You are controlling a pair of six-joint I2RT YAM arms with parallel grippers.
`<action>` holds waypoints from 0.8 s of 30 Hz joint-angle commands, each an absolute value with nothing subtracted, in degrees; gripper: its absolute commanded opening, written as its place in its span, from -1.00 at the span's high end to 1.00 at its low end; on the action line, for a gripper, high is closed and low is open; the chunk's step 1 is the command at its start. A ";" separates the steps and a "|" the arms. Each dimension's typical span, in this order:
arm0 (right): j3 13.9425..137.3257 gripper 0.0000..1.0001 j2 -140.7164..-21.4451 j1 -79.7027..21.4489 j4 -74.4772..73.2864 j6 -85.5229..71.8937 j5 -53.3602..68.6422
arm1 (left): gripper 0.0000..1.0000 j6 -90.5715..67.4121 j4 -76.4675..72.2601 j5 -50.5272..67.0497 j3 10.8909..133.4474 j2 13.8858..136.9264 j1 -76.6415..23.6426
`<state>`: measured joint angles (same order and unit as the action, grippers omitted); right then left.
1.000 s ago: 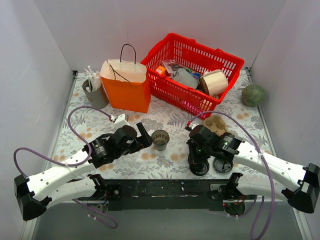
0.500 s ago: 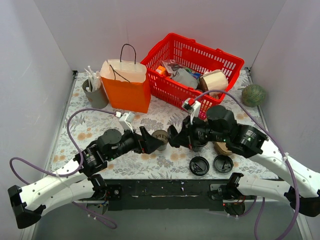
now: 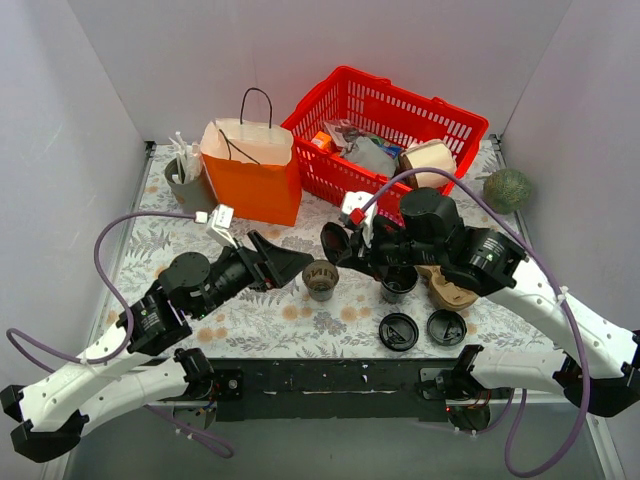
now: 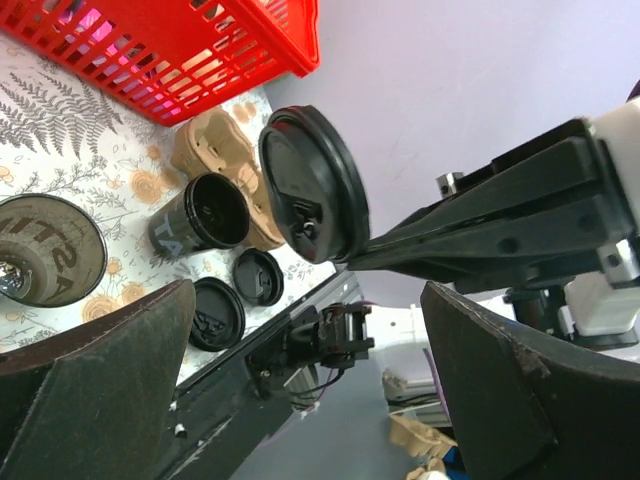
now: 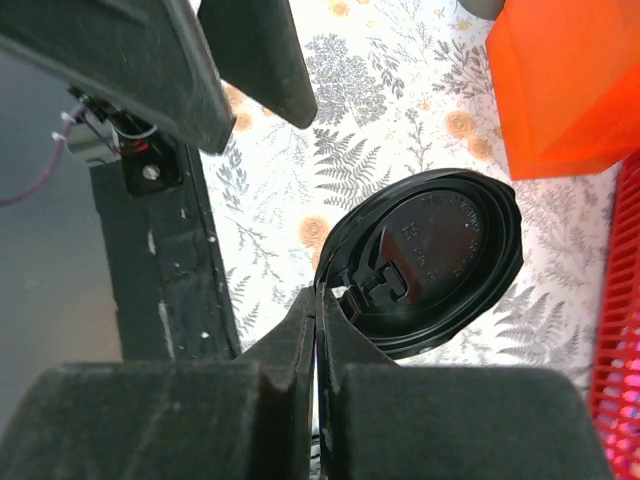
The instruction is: Pack the takeout coffee
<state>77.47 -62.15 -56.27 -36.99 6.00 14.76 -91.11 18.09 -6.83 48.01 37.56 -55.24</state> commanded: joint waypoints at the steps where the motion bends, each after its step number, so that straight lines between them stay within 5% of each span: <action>1: 81.04 0.97 -64.59 -56.34 -40.60 20.37 18.88 | -0.96 -94.39 22.14 -12.03 52.64 39.54 -55.20; 10: 81.82 0.97 -68.02 -56.34 -42.80 26.98 19.17 | -0.94 -97.20 25.57 -15.18 57.39 52.90 -55.28; 17: 80.86 0.97 -68.64 -56.42 -44.21 28.83 21.09 | -0.41 -100.19 28.75 -18.63 58.01 56.86 -55.28; 24: 79.46 0.97 -70.75 -57.39 -45.35 30.41 21.53 | 0.35 -100.72 25.75 -17.40 57.74 59.68 -55.28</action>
